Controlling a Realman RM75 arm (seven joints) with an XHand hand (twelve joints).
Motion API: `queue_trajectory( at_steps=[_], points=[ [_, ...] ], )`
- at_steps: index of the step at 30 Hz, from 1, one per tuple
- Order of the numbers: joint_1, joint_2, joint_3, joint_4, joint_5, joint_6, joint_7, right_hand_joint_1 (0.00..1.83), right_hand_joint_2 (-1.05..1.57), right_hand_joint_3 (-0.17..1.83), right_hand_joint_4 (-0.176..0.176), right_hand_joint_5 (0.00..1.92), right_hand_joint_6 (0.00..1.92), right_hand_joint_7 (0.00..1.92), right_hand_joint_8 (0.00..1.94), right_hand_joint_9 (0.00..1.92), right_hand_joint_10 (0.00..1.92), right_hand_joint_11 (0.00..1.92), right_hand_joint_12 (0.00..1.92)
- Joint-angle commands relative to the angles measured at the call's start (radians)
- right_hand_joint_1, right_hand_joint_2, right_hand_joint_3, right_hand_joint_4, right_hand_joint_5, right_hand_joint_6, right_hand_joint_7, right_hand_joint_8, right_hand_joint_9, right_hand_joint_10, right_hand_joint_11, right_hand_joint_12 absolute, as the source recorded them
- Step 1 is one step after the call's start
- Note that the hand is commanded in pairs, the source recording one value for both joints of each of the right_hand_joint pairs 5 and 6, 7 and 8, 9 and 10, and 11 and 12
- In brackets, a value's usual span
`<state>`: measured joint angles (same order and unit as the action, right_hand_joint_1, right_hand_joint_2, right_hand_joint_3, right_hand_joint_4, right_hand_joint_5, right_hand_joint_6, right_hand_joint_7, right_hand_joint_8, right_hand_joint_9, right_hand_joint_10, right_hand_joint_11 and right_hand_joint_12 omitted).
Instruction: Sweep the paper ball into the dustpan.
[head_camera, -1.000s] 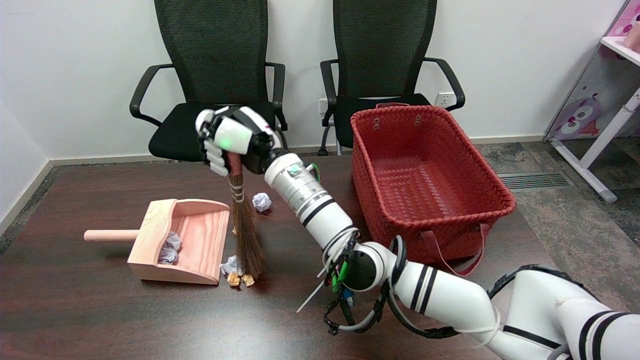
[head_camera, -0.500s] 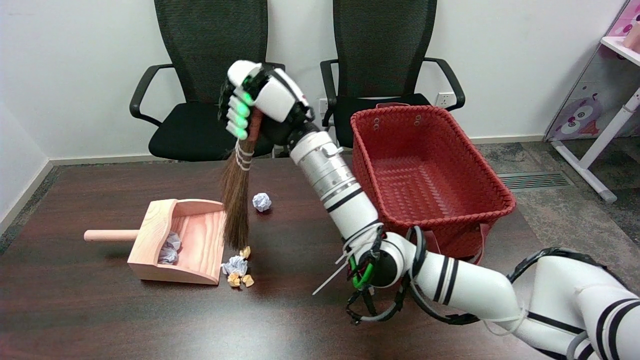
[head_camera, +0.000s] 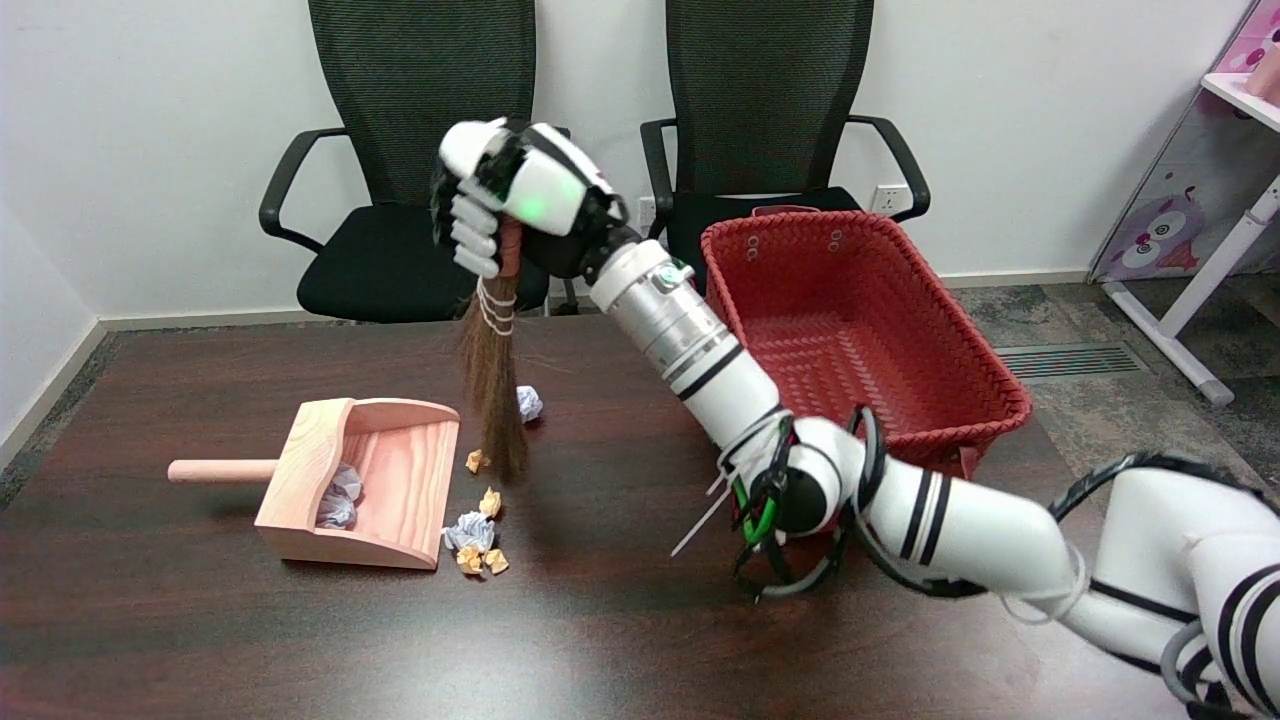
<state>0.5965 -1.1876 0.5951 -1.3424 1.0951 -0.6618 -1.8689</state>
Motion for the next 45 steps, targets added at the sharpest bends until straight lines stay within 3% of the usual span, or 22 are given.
queue_trajectory(
  at_steps=[1, 12, 23, 31, 39, 45],
  points=[
    [0.273, 0.090, -0.116, 0.175, -0.448, 0.364, 0.044, 0.82, 0.91, 1.54, 0.019, 1.92, 1.92, 1.92, 1.92, 1.92, 1.92, 1.92, 1.92],
    [0.496, -0.056, -0.352, 0.476, -0.513, 0.247, 0.132, 0.79, 1.02, 1.61, 0.022, 1.92, 1.92, 1.92, 1.92, 1.92, 1.92, 1.92, 1.92],
    [0.475, -0.236, -0.379, 0.760, -0.641, 0.153, 0.322, 0.79, 1.05, 1.63, 0.024, 1.92, 1.92, 1.92, 1.92, 1.92, 1.92, 1.92, 1.92],
    [0.465, -0.285, -0.381, 0.801, -0.698, 0.206, 0.507, 0.83, 0.97, 1.62, 0.019, 1.92, 1.92, 1.92, 1.92, 1.92, 1.92, 1.92, 1.92],
    [0.423, -0.313, -0.370, 0.789, -0.679, 0.181, 0.809, 0.84, 0.93, 1.62, 0.015, 1.92, 1.92, 1.92, 1.92, 1.92, 1.92, 1.92, 1.92],
    [0.404, -0.348, -0.368, 0.795, -0.627, 0.173, 0.901, 0.86, 0.92, 1.57, 0.012, 1.92, 1.92, 1.92, 1.92, 1.92, 1.92, 1.92, 1.92]
  ],
)
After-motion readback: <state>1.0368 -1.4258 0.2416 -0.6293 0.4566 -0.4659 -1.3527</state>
